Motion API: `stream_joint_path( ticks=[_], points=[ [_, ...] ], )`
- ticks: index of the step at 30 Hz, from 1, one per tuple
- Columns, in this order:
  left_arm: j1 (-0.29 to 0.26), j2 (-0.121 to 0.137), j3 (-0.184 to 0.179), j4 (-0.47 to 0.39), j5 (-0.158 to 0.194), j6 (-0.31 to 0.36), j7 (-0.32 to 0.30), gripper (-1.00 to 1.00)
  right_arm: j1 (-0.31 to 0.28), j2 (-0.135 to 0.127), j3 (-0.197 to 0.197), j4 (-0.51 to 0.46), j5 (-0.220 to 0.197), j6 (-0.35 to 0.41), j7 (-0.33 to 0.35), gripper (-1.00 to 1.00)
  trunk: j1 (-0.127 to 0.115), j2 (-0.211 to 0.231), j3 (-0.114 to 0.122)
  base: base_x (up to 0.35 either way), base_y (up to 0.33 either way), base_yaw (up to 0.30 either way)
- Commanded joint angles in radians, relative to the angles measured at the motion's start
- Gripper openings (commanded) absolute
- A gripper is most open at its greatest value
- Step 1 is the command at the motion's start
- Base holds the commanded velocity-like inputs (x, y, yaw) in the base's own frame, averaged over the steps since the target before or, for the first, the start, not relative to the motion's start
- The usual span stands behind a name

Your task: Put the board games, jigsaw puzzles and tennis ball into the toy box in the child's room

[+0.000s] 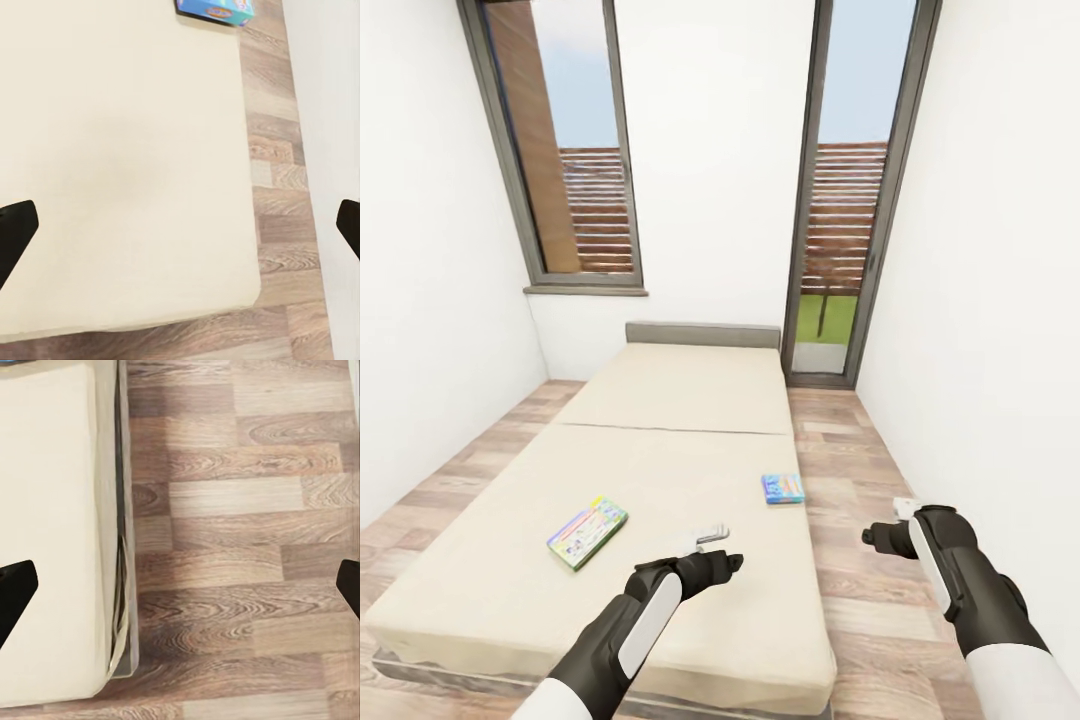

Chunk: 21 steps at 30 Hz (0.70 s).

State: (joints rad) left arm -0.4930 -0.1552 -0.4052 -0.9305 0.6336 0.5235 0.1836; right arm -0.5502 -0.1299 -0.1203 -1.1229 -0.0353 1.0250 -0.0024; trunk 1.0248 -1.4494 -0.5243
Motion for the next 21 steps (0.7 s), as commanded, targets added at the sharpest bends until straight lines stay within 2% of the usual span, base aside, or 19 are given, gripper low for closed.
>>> stream_joint_path(
  ticks=[1, 17, 21],
  points=[
    [-0.001, 0.0, -0.002, -0.001, 0.011, 0.003, 0.009, 1.0, -0.001, 0.0, -0.001, -0.001, -0.003, 0.004, 0.0, 1.0, 0.0, -0.001, -0.001, 0.101, -0.128, -0.18],
    [-0.001, -0.001, -0.002, -0.002, 0.012, 0.003, 0.01, 1.0, -0.002, -0.003, -0.002, -0.002, -0.003, 0.004, -0.001, 1.0, 0.0, -0.001, -0.001, 0.032, -0.041, -0.243],
    [-0.001, -0.001, -0.002, -0.002, 0.012, 0.003, 0.009, 1.0, -0.002, -0.003, -0.002, -0.002, -0.003, 0.004, -0.001, 1.0, 0.0, -0.001, -0.001, 0.005, -0.006, -0.114]
  ],
)
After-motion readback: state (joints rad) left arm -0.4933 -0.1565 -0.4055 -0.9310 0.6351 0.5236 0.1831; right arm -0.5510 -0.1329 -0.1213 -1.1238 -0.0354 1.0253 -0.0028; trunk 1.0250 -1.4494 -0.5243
